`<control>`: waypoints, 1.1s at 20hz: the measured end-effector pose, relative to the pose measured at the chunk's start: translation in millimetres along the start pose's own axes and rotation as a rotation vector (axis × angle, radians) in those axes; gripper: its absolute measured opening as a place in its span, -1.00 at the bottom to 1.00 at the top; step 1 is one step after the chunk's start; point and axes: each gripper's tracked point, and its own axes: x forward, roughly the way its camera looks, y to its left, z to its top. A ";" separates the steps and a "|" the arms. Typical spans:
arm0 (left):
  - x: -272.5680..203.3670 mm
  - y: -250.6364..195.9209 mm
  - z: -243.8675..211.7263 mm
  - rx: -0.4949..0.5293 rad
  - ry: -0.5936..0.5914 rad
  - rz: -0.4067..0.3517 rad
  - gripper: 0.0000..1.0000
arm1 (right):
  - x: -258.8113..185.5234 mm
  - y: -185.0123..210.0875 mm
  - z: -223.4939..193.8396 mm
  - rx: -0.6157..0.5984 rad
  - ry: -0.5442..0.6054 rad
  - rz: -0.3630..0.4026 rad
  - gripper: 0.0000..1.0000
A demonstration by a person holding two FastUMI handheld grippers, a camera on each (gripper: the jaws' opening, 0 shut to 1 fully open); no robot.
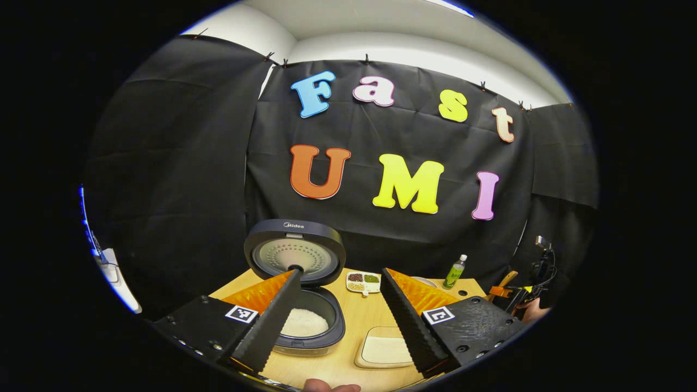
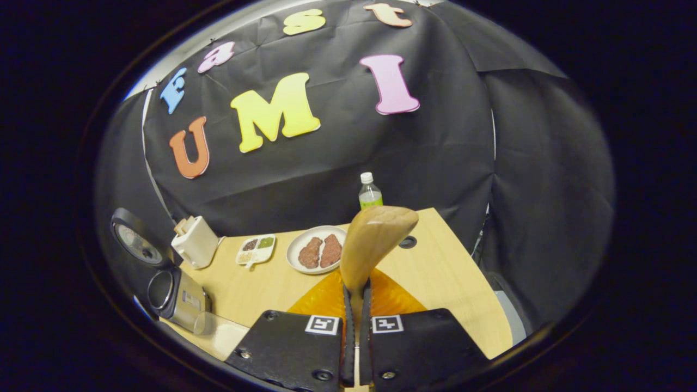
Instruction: Close the left gripper, press the button to open the rice cooker; take a wooden spoon from the chopstick holder with the right hand, scoop a spoonful of rice and pour it into the rice cooker, then put the wooden spoon back into the chopstick holder.
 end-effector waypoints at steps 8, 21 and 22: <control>13.0 -7.9 5.7 0.049 0.028 0.000 0.89 | 30.1 -16.9 -46.1 0.050 0.047 -0.016 -0.77; 26.7 -4.3 53.0 0.095 -0.108 -0.018 0.89 | -37.1 -25.5 30.8 -0.054 -0.156 -0.090 0.68; 28.7 -0.2 59.5 0.091 -0.122 -0.007 0.89 | -47.6 -22.3 41.1 -0.067 -0.179 -0.100 0.60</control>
